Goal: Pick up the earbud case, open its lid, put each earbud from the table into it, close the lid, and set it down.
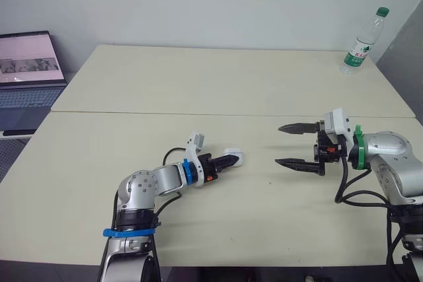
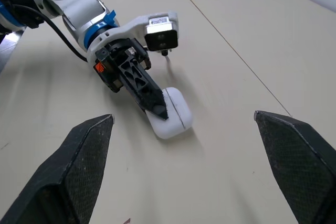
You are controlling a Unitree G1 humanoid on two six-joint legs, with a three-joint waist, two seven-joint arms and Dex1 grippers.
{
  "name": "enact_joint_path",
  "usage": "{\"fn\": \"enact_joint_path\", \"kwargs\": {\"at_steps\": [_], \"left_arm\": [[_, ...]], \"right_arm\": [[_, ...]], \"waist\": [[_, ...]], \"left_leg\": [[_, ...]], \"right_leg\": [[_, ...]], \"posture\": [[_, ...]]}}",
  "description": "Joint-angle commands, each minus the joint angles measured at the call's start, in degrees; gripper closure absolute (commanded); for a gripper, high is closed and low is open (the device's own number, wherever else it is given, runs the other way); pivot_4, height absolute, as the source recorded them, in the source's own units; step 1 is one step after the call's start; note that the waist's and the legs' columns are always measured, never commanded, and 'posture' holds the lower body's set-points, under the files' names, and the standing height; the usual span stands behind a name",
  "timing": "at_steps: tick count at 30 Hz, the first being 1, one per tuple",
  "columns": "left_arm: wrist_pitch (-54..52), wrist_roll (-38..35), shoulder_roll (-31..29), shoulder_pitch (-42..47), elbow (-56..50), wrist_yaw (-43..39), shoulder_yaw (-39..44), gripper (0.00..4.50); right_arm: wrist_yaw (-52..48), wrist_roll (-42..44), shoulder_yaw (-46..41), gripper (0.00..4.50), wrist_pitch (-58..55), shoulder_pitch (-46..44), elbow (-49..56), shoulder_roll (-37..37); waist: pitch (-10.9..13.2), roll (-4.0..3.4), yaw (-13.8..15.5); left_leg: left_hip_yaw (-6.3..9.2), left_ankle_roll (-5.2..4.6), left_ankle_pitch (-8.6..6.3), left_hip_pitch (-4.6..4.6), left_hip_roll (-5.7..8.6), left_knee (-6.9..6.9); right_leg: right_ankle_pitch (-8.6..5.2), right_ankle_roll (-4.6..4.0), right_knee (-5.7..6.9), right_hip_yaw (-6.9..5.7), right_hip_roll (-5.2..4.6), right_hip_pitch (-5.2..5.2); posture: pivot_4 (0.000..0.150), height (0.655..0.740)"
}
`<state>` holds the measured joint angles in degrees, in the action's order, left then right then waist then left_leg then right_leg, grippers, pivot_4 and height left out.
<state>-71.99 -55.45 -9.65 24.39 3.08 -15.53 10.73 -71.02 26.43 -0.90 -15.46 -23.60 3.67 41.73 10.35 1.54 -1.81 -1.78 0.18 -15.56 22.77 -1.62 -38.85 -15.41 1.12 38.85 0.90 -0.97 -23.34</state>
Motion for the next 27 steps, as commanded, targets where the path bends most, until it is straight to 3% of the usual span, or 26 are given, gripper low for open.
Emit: {"fn": "enact_joint_path", "kwargs": {"at_steps": [1, 8, 12, 15, 19, 22, 27], "left_arm": [[-1.8, -0.5, -1.6, -0.1, -0.2, 0.8, 2.7, 2.14], [-9.0, -4.3, -9.7, -4.5, -7.5, 2.0, 9.1, 0.09], [-8.2, -3.0, -20.7, -10.5, -13.6, -1.9, 10.9, 0.04], [13.5, 11.1, -32.2, -14.9, -19.2, -12.8, 4.7, 0.04], [41.1, 26.6, -39.8, -20.7, -17.5, -23.7, 3.0, 0.04], [54.8, 34.3, -42.5, -25.6, -13.4, -28.2, 3.3, 0.04], [51.8, 27.9, -39.4, -26.0, -17.1, -29.4, 8.0, 0.04]], "right_arm": [[1.0, 0.0, -0.6, 0.0, 0.9, -2.0, -0.3, -0.9], [0.6, -1.1, -0.4, 0.0, 2.5, -3.2, -3.6, -1.7], [-0.1, -2.2, -0.5, 0.0, 5.2, -4.1, -7.1, -1.5], [-0.6, -2.9, -0.9, 0.0, 7.1, -4.3, -9.5, -1.2], [-1.7, -3.0, -1.6, 0.0, 9.0, -3.3, -11.7, -0.4], [-2.6, -2.8, -1.6, 0.0, 8.8, -2.7, -12.1, 0.4], [-3.4, -1.9, -1.6, 0.0, 7.4, -3.3, -11.7, 0.9]], "waist": [[0.0, 0.0, 0.0], [0.0, 0.0, -0.3], [0.0, -0.02, -0.8], [0.0, -0.02, -0.8], [0.0, -0.02, 0.2], [0.0, -0.03, 0.6], [0.0, -0.02, 1.0]], "left_leg": [[0.0, 0.01, 0.01, 0.0, 0.02, 0.0], [-0.02, 0.04, 0.02, -0.11, -0.07, 0.06], [-0.07, 0.05, 0.02, -0.25, -0.09, 0.15], [-0.07, 0.11, 0.05, -0.29, -0.08, 0.19], [-0.15, 0.36, 0.19, -0.27, 0.0, 0.38], [-0.23, 0.36, 0.19, -0.27, 0.05, 0.64], [-0.1, 0.34, 0.18, 0.03, -0.01, 0.79]], "right_leg": [[0.0, 0.0, 0.0, 0.0, -0.02, 0.0], [-0.01, -0.02, 0.03, 0.02, 0.01, 0.01], [-0.06, -0.12, 0.09, 0.07, 0.02, 0.01], [-0.09, -0.18, 0.11, 0.05, 0.01, 0.03], [-0.19, -0.38, -0.01, 0.02, -0.16, 0.01], [-0.21, -0.44, -0.27, 0.01, -0.33, -0.01], [-0.21, -0.45, -0.28, -0.22, -0.39, -0.29]], "posture": [[0.15, 0.74], [0.15, 0.74], [0.15, 0.74], [0.15, 0.74], [0.15, 0.74], [0.15, 0.74], [0.15, 0.74]]}}
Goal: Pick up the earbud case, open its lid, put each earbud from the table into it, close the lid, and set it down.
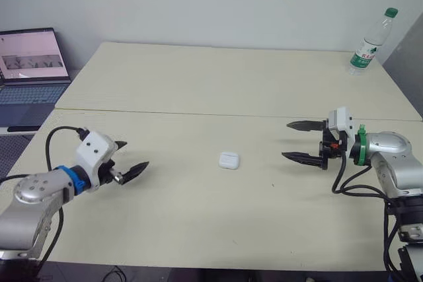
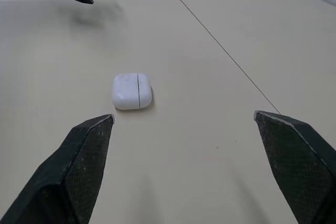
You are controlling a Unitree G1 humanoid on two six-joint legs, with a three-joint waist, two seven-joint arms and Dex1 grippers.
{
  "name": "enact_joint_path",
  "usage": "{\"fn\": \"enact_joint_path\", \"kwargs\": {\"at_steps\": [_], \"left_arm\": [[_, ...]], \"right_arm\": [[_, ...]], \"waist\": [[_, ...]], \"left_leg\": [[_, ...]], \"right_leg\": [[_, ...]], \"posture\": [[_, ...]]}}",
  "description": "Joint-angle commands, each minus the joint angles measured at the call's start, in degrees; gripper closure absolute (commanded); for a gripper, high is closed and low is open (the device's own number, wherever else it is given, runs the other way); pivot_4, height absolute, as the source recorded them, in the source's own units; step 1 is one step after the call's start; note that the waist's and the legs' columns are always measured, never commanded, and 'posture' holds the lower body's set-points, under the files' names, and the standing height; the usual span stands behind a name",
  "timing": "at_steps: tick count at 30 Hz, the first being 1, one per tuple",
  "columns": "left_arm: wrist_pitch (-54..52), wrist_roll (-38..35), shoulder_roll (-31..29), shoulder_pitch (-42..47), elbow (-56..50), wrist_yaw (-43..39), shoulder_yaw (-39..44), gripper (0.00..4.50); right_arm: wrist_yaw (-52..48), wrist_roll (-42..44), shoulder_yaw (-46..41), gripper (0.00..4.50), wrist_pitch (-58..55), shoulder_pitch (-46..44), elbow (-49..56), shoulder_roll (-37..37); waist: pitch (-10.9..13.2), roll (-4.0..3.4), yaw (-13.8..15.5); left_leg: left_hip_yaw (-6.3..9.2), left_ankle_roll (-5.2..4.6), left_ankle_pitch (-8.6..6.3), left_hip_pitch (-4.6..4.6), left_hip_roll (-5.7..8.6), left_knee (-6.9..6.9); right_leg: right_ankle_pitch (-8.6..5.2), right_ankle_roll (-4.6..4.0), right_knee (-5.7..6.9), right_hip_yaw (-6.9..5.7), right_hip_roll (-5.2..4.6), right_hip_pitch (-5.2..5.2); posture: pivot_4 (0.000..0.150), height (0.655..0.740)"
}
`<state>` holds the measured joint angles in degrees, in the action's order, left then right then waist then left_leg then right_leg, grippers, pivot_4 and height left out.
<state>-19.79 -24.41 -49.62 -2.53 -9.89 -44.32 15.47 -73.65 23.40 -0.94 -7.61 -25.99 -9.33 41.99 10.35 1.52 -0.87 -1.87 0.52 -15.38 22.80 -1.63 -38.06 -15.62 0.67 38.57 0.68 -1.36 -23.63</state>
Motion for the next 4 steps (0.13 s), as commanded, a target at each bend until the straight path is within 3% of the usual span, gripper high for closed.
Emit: {"fn": "enact_joint_path", "kwargs": {"at_steps": [1, 4], "left_arm": [[-2.3, -4.7, 1.1, 1.4, -5.2, -0.2, 3.6, 0.04], [-6.3, -7.5, 0.8, 1.6, -7.1, -1.8, 3.5, 0.04]], "right_arm": [[-0.8, 1.2, -1.5, 0.0, -0.7, -1.1, 1.3, 0.7], [-0.8, 0.9, -1.2, 0.0, -0.5, -1.3, 1.1, 0.4]], "waist": [[0.0, 0.0, 0.1], [0.0, 0.0, 0.3]], "left_leg": [[0.03, 0.0, 0.0, 0.02, -0.01, 0.01], [0.03, 0.0, 0.0, 0.01, 0.0, 0.01]], "right_leg": [[0.0, 0.0, 0.0, -0.04, 0.0, -0.01], [0.0, 0.0, 0.06, -0.04, 0.02, -0.01]], "posture": [[0.15, 0.74], [0.15, 0.74]]}}
